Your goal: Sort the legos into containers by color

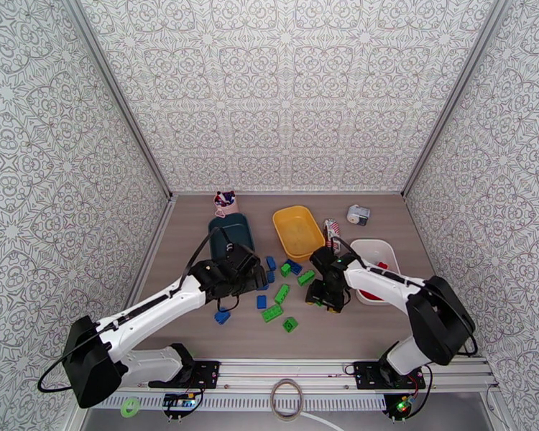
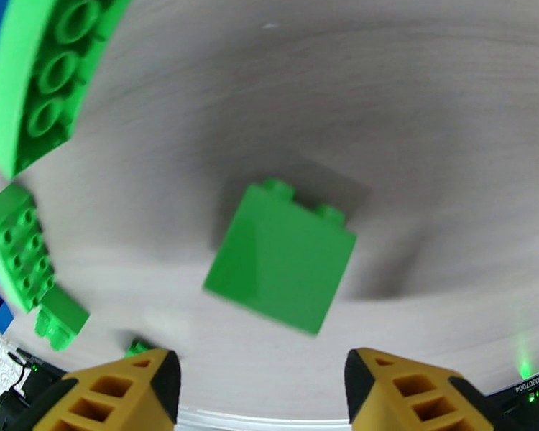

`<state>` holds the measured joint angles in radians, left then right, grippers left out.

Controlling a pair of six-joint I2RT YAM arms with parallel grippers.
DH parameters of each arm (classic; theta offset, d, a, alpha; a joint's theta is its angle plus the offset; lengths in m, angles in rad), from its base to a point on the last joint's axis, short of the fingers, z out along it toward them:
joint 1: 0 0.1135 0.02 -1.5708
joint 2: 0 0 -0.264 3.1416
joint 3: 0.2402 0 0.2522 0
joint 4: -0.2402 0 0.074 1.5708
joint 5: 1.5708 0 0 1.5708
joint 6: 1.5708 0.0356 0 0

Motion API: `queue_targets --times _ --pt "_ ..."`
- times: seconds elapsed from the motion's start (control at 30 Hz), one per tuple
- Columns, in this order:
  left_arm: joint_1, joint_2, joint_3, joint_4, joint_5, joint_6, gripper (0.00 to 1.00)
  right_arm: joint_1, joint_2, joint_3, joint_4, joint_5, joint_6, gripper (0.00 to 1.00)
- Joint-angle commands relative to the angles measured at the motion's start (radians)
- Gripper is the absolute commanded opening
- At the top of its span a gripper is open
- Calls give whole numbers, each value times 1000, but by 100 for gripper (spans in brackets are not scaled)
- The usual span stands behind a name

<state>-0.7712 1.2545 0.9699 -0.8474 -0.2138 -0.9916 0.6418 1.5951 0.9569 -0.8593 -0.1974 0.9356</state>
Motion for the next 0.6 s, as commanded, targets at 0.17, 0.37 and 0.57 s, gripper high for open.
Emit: queue_targets --times 0.17,0.37,0.57 --pt "-2 -45 -53 2 28 -45 94 9 92 85 1 48 -21 65" --pt "19 -55 -68 21 55 -34 94 8 158 166 -34 74 -51 62" --pt "30 -56 -76 63 80 -17 94 17 227 233 -87 99 -73 54"
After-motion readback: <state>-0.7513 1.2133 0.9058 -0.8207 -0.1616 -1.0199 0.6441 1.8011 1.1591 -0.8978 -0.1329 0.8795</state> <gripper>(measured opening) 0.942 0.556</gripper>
